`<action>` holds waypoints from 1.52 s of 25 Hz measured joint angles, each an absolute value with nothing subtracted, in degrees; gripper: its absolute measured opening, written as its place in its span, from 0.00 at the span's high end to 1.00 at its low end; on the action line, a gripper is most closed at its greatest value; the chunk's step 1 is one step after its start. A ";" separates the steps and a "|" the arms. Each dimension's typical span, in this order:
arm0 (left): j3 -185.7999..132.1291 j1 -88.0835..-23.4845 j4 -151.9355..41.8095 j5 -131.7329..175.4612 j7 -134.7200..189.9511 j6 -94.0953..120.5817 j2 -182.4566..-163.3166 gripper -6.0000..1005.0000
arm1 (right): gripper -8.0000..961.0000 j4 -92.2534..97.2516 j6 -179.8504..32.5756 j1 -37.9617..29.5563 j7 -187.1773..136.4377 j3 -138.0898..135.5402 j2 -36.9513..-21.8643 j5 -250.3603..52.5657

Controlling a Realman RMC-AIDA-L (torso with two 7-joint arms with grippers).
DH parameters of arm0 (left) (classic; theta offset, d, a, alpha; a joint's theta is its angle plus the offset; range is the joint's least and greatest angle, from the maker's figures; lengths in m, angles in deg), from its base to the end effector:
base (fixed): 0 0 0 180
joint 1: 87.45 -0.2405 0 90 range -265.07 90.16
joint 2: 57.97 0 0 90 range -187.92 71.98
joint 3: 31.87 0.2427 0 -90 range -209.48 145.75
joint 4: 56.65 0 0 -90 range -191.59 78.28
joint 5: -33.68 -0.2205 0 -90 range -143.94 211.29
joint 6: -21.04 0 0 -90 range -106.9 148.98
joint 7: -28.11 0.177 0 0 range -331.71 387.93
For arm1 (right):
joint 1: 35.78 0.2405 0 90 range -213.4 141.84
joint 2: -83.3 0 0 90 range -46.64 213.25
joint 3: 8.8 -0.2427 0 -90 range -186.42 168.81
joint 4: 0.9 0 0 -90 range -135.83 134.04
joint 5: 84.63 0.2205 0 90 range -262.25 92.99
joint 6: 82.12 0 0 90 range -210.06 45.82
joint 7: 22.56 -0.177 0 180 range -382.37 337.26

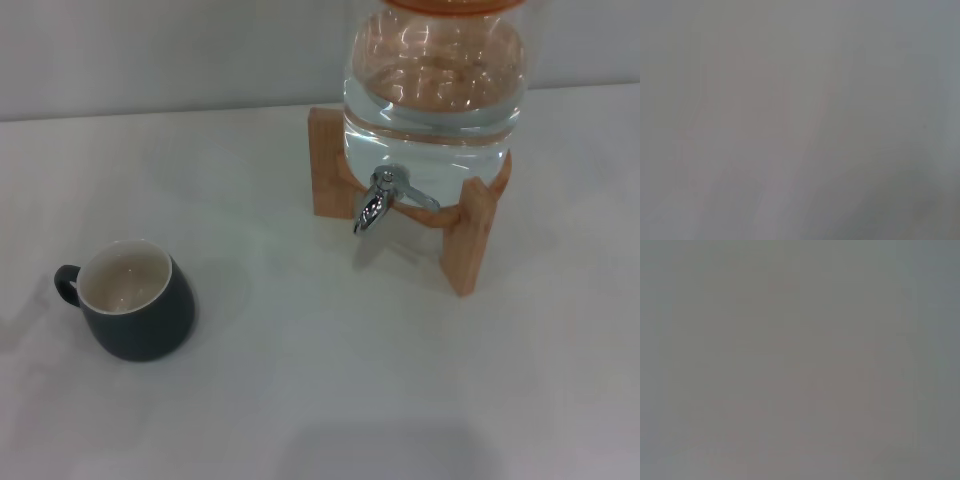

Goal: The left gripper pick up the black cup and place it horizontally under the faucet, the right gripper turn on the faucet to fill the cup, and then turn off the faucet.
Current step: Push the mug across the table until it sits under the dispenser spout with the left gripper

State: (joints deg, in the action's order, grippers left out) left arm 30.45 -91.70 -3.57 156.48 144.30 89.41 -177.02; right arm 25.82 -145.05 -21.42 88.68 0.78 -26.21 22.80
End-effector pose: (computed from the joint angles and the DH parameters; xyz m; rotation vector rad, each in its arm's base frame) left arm -0.3265 0.2906 0.0814 -1.8407 -0.6242 -0.8713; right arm 0.4522 0.2993 0.2181 -1.1503 0.8674 0.8495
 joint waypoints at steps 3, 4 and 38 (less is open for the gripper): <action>30.45 -91.66 -3.57 156.31 144.30 89.41 -177.00 0.12 | 0.12 25.93 -145.05 -21.44 88.62 0.77 -26.24 22.81; 30.45 -91.66 -3.57 156.30 144.30 89.41 -176.99 0.12 | 0.12 25.95 -145.05 -21.45 88.61 0.77 -26.25 22.82; 28.98 -82.85 -15.14 150.22 147.45 84.26 -177.02 0.12 | 0.12 26.07 -145.05 -21.15 88.53 0.77 -26.31 23.14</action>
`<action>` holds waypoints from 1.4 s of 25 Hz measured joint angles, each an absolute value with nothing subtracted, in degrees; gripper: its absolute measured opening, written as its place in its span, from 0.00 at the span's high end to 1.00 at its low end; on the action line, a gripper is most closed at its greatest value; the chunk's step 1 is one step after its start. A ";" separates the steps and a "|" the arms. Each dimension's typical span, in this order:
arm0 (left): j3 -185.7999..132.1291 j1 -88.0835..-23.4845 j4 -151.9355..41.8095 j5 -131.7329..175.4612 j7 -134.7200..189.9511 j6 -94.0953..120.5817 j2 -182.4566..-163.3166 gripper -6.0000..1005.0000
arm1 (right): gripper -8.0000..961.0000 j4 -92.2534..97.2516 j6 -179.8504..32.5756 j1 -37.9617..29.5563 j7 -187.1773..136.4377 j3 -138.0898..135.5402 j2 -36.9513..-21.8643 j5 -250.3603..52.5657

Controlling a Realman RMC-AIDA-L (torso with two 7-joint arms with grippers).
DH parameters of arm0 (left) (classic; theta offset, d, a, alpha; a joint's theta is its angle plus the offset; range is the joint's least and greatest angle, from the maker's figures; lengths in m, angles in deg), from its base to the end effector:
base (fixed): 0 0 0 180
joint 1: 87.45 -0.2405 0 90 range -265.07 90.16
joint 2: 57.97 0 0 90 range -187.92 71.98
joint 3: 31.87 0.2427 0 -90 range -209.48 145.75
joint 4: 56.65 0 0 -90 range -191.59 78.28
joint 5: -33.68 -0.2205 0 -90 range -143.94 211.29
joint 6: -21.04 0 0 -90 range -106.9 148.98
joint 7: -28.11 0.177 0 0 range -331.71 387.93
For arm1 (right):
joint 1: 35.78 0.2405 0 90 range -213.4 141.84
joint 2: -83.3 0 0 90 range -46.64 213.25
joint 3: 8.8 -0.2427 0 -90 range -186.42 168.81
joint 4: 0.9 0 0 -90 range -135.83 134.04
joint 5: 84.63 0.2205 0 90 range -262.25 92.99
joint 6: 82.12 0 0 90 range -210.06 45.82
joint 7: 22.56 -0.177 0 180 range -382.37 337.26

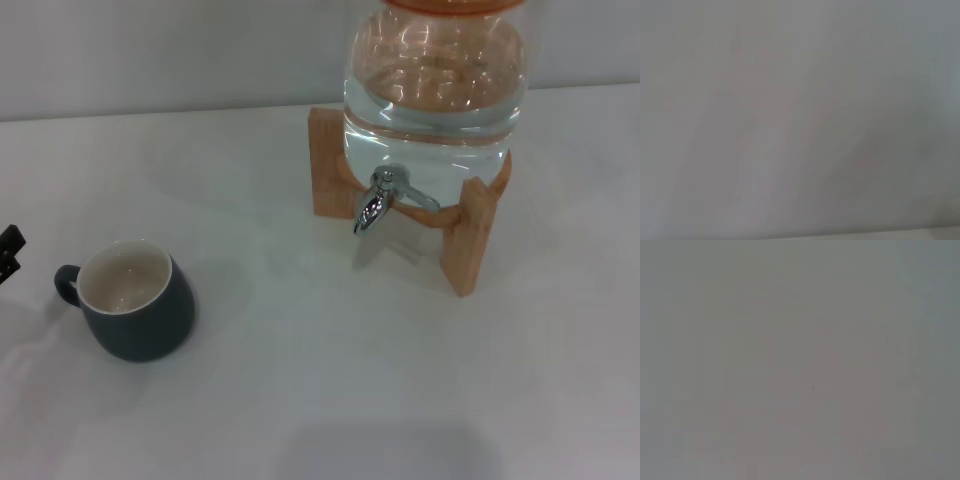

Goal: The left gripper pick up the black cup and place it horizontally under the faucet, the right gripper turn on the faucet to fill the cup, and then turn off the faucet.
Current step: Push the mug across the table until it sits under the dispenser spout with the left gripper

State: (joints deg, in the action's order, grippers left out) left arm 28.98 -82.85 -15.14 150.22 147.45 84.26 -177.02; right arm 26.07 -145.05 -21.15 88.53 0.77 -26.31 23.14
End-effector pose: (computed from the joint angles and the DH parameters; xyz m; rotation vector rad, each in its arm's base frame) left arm -0.3431 0.3174 0.0355 -1.9219 -0.7204 -0.7495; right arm 0.4503 0.3013 0.2195 -1.1469 0.8622 0.8586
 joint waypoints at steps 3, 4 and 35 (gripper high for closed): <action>29.15 -82.99 -14.37 150.19 147.47 84.72 -177.08 0.12 | 0.12 26.05 -144.86 -21.11 88.51 0.77 -26.20 23.17; 29.23 -83.05 -14.21 150.18 147.47 84.80 -177.09 0.12 | 0.12 26.04 -144.80 -21.05 88.54 0.77 -26.17 23.18; 28.17 -83.00 -23.89 153.20 159.40 86.69 -177.25 0.13 | 0.12 25.82 -144.51 -20.85 88.77 0.84 -25.85 22.92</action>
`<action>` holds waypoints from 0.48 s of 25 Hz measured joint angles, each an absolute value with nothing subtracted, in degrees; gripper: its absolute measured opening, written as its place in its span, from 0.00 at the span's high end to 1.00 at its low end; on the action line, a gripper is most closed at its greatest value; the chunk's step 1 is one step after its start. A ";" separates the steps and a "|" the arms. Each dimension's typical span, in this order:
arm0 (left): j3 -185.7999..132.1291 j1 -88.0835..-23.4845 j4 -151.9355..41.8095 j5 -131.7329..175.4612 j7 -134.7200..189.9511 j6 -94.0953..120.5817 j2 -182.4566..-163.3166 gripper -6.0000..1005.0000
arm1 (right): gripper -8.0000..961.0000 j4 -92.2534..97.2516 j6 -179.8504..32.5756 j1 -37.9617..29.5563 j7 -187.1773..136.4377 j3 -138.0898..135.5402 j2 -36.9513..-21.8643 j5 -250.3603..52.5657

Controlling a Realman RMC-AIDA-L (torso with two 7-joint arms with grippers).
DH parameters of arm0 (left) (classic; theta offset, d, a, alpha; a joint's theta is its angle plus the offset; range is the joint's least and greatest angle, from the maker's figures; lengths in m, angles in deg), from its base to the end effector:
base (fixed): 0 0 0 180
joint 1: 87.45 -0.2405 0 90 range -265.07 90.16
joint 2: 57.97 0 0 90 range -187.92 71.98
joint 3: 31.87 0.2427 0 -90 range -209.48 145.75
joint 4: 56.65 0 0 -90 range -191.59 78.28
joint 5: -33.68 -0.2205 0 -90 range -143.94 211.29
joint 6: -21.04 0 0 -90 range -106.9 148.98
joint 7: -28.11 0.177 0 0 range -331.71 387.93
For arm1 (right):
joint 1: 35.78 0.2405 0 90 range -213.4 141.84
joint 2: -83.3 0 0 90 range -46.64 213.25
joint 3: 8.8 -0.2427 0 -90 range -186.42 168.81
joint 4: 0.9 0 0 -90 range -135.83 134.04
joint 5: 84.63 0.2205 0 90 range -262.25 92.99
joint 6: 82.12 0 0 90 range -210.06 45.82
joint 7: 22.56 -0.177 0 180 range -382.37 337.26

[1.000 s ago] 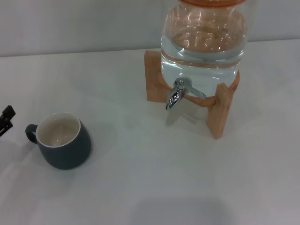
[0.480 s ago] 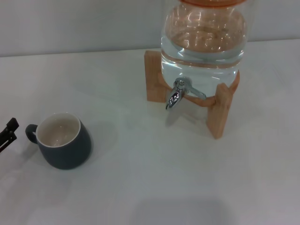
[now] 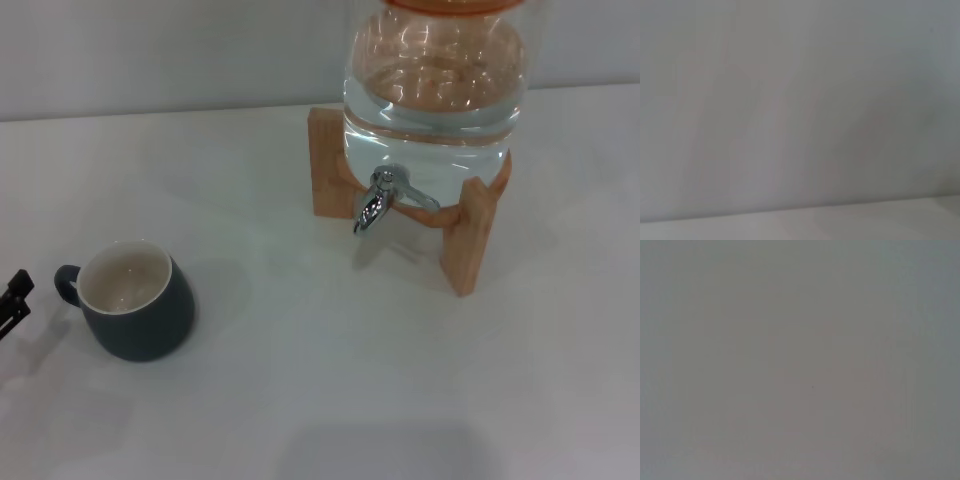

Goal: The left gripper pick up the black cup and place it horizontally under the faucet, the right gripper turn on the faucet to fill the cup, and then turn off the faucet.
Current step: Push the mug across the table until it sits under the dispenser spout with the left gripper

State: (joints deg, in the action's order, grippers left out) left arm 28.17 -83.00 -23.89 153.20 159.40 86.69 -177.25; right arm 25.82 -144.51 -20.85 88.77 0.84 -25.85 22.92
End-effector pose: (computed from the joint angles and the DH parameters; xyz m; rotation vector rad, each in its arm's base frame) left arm -0.3633 0.2946 0.0144 -1.9166 -0.6820 -0.6789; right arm 0.4509 0.3037 0.2216 -1.1501 0.8608 0.8478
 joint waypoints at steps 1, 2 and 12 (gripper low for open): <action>28.15 -82.87 -24.34 153.20 159.52 86.69 -177.20 0.13 | 0.12 25.82 -144.52 -20.85 88.78 0.88 -25.85 22.89; 28.16 -82.68 -24.70 153.20 159.71 86.69 -177.17 0.13 | 0.12 25.82 -144.52 -20.84 88.78 0.91 -25.85 22.85; 28.46 -81.33 -27.57 153.00 160.97 86.02 -177.16 0.13 | 0.12 25.82 -144.72 -20.89 88.72 1.07 -25.79 22.77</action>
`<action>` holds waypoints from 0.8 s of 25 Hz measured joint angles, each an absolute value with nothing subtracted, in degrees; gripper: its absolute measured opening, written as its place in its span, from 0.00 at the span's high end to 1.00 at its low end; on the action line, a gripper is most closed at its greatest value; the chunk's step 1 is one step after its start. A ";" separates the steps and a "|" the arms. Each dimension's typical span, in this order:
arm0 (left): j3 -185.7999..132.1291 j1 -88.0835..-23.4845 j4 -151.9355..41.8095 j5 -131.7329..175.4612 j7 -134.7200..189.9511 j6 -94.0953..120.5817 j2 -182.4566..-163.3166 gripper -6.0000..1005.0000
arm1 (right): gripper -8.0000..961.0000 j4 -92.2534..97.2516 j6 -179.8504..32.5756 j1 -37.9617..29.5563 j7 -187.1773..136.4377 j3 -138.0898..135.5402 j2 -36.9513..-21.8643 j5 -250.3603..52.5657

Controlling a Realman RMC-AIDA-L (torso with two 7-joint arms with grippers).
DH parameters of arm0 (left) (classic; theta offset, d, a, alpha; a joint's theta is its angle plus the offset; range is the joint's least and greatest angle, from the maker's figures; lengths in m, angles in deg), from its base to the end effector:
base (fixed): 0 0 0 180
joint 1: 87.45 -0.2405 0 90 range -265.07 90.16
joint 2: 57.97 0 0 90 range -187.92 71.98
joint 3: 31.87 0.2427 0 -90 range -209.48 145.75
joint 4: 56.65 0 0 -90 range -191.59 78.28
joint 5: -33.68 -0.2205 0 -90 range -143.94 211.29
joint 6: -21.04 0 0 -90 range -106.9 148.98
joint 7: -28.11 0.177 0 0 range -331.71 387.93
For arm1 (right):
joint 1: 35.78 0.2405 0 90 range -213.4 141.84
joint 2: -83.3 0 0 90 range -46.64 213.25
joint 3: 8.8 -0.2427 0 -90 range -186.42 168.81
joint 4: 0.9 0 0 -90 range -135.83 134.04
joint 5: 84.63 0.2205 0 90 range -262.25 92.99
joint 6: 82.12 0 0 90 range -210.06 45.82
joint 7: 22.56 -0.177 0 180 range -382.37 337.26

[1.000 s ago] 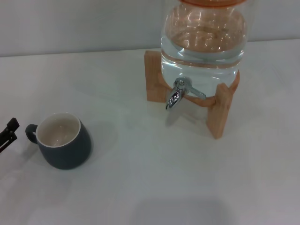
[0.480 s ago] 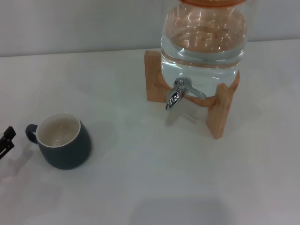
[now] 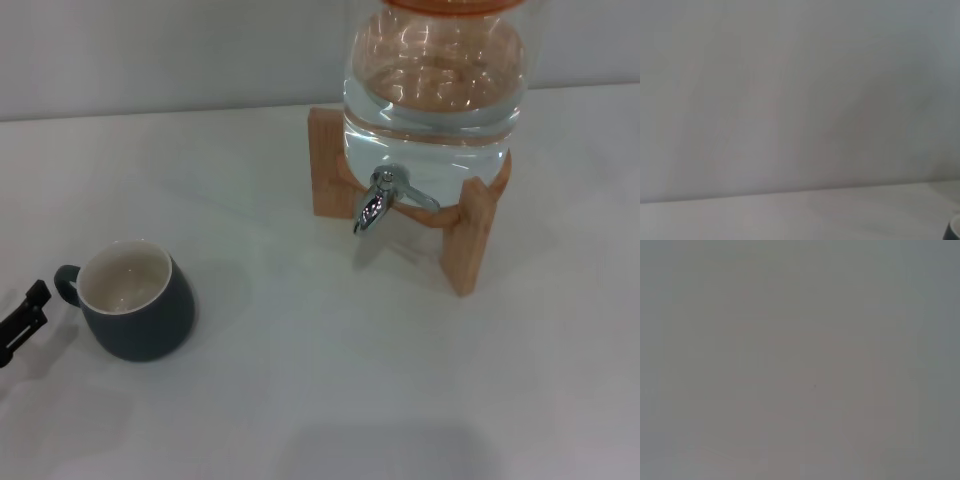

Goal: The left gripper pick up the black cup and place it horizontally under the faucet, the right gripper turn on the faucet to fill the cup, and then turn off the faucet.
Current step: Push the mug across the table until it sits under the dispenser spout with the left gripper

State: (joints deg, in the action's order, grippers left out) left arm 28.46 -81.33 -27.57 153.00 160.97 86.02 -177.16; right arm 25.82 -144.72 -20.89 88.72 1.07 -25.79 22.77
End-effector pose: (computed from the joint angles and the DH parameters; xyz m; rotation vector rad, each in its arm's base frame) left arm -0.3666 0.2944 0.0005 -1.9396 -0.7090 -0.6577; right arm 0.4501 0.3041 0.2210 -1.1583 0.8596 0.8474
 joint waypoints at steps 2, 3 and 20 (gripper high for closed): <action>28.47 -81.19 -27.80 153.00 161.16 85.97 -177.18 0.13 | 0.12 25.82 -144.72 -20.89 88.71 1.09 -25.78 22.77; 28.46 -81.02 -28.12 153.00 161.33 85.95 -177.18 0.13 | 0.12 25.82 -144.72 -20.90 88.70 1.08 -25.77 22.77; 28.24 -78.81 -31.19 153.53 162.93 82.76 -177.05 0.13 | 0.12 25.89 -144.60 -20.41 88.76 1.22 -25.60 22.77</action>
